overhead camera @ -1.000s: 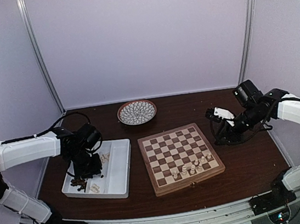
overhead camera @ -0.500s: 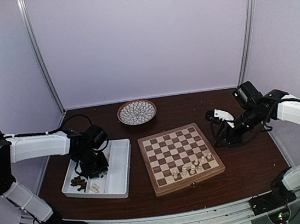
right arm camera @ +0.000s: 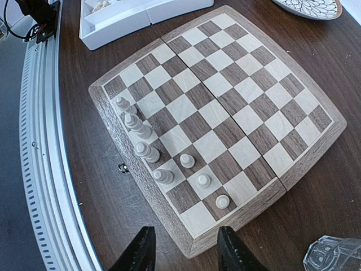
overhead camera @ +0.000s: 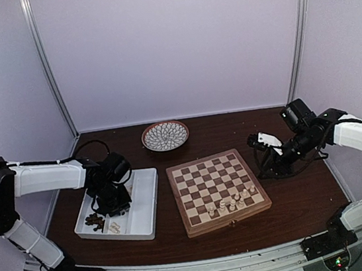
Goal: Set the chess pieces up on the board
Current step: Pick up the pawn from the storage box.
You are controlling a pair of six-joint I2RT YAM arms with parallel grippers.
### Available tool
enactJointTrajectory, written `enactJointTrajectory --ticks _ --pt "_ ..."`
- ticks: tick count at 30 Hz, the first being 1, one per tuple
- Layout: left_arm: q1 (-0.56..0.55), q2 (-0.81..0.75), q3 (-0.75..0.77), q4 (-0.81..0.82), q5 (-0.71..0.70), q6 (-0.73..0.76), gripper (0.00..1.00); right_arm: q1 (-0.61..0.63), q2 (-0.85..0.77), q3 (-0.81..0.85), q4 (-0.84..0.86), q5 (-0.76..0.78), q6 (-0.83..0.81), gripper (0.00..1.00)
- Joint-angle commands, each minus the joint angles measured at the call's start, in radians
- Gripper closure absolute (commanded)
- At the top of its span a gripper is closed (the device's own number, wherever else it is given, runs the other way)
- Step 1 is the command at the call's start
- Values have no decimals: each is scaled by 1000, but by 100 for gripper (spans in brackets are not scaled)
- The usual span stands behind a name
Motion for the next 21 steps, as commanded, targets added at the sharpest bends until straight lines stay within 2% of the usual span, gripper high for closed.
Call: enactJointTrajectory --ticks 1,9,21 --pt "-4 6 -19 18 -27 -13 72 -2 7 -2 -11 -23 -17 59" --pt "4 39 -13 21 -46 6 73 -2 19 1 -20 -32 -23 59" --pt "16 66 3 22 -8 53 85 -1 21 1 -21 -33 -26 60"
